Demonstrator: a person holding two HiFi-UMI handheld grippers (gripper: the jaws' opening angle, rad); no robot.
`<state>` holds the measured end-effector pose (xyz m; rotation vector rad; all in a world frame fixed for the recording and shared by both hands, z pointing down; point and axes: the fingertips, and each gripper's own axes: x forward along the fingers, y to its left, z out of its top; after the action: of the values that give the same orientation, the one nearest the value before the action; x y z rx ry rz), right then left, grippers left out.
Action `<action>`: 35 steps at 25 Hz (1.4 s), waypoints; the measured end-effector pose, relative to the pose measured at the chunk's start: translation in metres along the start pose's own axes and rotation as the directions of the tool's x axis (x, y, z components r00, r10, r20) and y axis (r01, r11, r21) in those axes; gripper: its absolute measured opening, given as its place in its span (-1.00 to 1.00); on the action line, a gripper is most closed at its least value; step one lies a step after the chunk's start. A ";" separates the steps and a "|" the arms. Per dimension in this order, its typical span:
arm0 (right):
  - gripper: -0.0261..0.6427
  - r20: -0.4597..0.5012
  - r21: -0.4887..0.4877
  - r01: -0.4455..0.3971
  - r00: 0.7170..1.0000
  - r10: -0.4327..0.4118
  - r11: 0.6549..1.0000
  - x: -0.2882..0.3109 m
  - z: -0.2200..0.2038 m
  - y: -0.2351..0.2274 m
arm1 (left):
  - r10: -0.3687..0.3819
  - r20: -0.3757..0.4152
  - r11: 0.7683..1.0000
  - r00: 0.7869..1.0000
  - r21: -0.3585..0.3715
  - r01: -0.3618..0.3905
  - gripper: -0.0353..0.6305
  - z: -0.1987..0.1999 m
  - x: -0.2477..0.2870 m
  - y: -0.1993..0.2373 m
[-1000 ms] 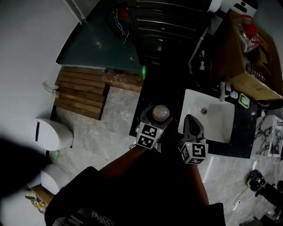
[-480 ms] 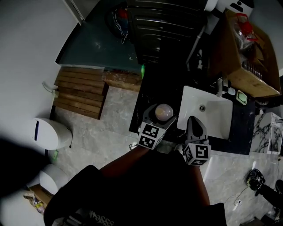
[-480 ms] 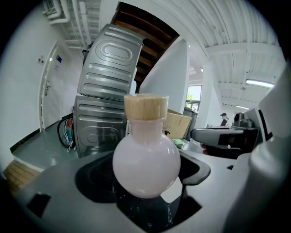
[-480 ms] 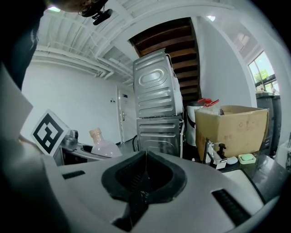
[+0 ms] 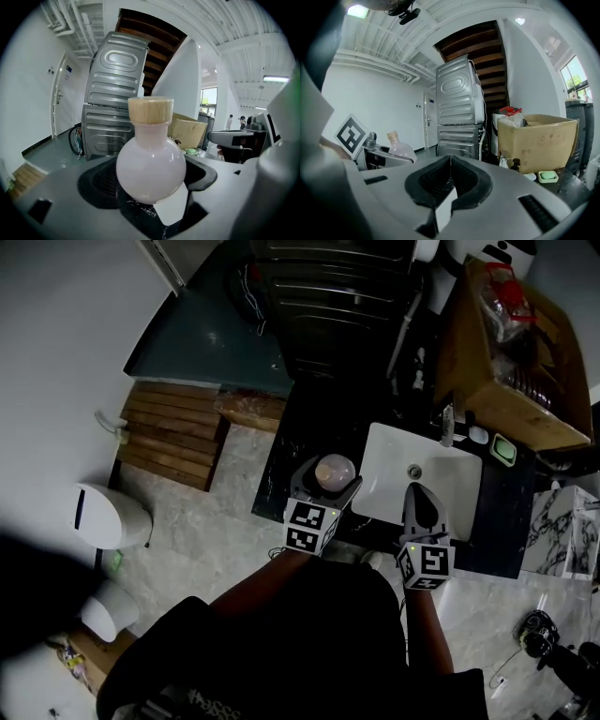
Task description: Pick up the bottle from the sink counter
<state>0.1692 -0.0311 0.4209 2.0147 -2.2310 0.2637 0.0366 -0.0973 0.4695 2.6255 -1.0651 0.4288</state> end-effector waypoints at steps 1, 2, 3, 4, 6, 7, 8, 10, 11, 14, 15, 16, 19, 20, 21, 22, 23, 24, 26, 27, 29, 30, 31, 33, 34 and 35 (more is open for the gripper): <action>-0.81 0.016 -0.002 0.006 1.000 -0.006 1.000 -0.004 0.003 -0.010 | 0.007 0.006 1.000 1.000 -0.003 -0.007 0.29 0.002 0.003 -0.006; -0.81 0.036 -0.006 0.017 0.999 -0.016 1.000 -0.007 0.007 -0.021 | 0.011 0.012 1.000 1.000 -0.007 -0.011 0.29 0.004 0.007 -0.012; -0.81 0.053 -0.010 0.026 0.998 -0.025 1.000 -0.010 0.012 -0.033 | 0.016 0.018 1.000 1.000 -0.010 -0.016 0.29 0.007 0.011 -0.017; -0.81 0.065 -0.013 0.030 0.997 -0.029 0.999 -0.012 0.016 -0.043 | 0.023 0.023 1.000 0.999 -0.014 -0.022 0.29 0.009 0.015 -0.022; -0.81 0.070 -0.012 0.026 0.997 -0.025 1.000 -0.013 0.019 -0.062 | 0.040 0.032 0.999 0.999 -0.019 -0.039 0.29 0.013 0.023 -0.031; -0.81 0.066 -0.010 0.021 0.998 -0.021 1.000 -0.013 0.018 -0.071 | 0.048 0.036 0.999 0.998 -0.017 -0.047 0.29 0.015 0.026 -0.036; -0.81 0.061 -0.007 0.017 0.998 -0.017 1.000 -0.013 0.017 -0.079 | 0.056 0.040 0.998 0.998 -0.014 -0.055 0.29 0.017 0.030 -0.041; -0.81 0.051 -0.004 0.010 0.999 -0.010 1.000 -0.015 0.013 -0.093 | 0.067 0.050 0.998 0.996 -0.007 -0.067 0.29 0.022 0.036 -0.053; -0.81 0.048 -0.003 0.005 0.999 -0.005 1.000 -0.016 0.011 -0.099 | 0.072 0.056 0.997 0.996 -0.005 -0.071 0.29 0.024 0.039 -0.059; -0.81 0.047 -0.011 -0.008 0.999 0.008 1.000 -0.018 0.009 -0.113 | 0.086 0.073 0.996 0.994 0.002 -0.087 0.29 0.031 0.047 -0.074; -0.81 0.045 -0.013 -0.011 0.999 0.012 1.000 -0.019 0.008 -0.117 | 0.093 0.076 0.996 0.993 0.006 -0.093 0.29 0.032 0.049 -0.078; -0.81 0.042 -0.014 -0.014 0.999 0.015 1.000 -0.020 0.007 -0.120 | 0.099 0.077 0.995 0.992 0.009 -0.100 0.29 0.032 0.051 -0.082; -0.81 0.029 -0.022 -0.034 0.999 0.035 0.999 -0.025 0.002 -0.127 | 0.116 0.077 0.993 0.990 0.004 -0.116 0.29 0.031 0.057 -0.093; -0.81 0.026 -0.025 -0.043 0.999 0.044 0.999 -0.027 0.000 -0.128 | 0.120 0.078 0.993 0.990 0.002 -0.120 0.29 0.031 0.058 -0.096; -0.81 0.025 -0.026 -0.051 0.998 0.052 0.998 -0.029 0.000 -0.130 | 0.124 0.079 0.992 0.989 0.002 -0.124 0.29 0.031 0.059 -0.100; -0.81 0.025 -0.026 -0.059 0.998 0.059 0.998 -0.030 -0.001 -0.132 | 0.127 0.082 0.992 0.988 0.004 -0.128 0.29 0.032 0.060 -0.103; -0.81 0.025 -0.026 -0.064 0.998 0.065 0.998 -0.031 -0.002 -0.134 | 0.130 0.086 0.991 0.988 0.005 -0.131 0.29 0.032 0.061 -0.107; -0.81 0.026 -0.026 -0.067 0.997 0.068 0.997 -0.032 -0.002 -0.137 | 0.131 0.089 0.991 0.987 0.006 -0.132 0.29 0.032 0.062 -0.110; -0.81 0.025 -0.025 -0.070 0.997 0.071 0.997 -0.034 -0.003 -0.143 | 0.134 0.094 0.991 0.987 0.005 -0.135 0.29 0.032 0.063 -0.117; -0.81 0.025 -0.025 -0.071 0.997 0.072 0.997 -0.035 -0.003 -0.146 | 0.136 0.093 0.991 0.986 0.005 -0.137 0.29 0.031 0.063 -0.120; -0.81 0.029 -0.023 -0.076 0.997 0.076 0.997 -0.037 -0.004 -0.151 | 0.143 0.091 0.990 0.986 0.003 -0.144 0.29 0.029 0.064 -0.126; -0.81 0.031 -0.021 -0.078 0.996 0.078 0.997 -0.038 -0.004 -0.153 | 0.146 0.090 0.989 0.985 0.002 -0.146 0.29 0.028 0.064 -0.128; -0.81 0.034 -0.020 -0.080 0.996 0.080 0.997 -0.038 -0.004 -0.155 | 0.149 0.090 0.989 0.985 0.003 -0.149 0.29 0.027 0.064 -0.130; -0.81 0.040 -0.018 -0.080 0.996 0.080 0.997 -0.040 -0.004 -0.158 | 0.156 0.088 0.988 0.984 0.006 -0.157 0.29 0.024 0.063 -0.132; -0.81 0.042 -0.016 -0.077 0.996 0.078 0.997 -0.041 -0.005 -0.159 | 0.161 0.086 0.987 0.983 0.006 -0.162 0.29 0.024 0.063 -0.133; -0.81 0.043 -0.013 -0.074 0.996 0.075 0.997 -0.042 -0.005 -0.161 | 0.165 0.085 0.986 0.983 0.006 -0.166 0.29 0.023 0.062 -0.133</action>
<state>0.3341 -0.0048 0.4244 1.9525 -2.3314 0.2155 0.1777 -0.0524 0.4523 2.5973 -1.3181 0.3630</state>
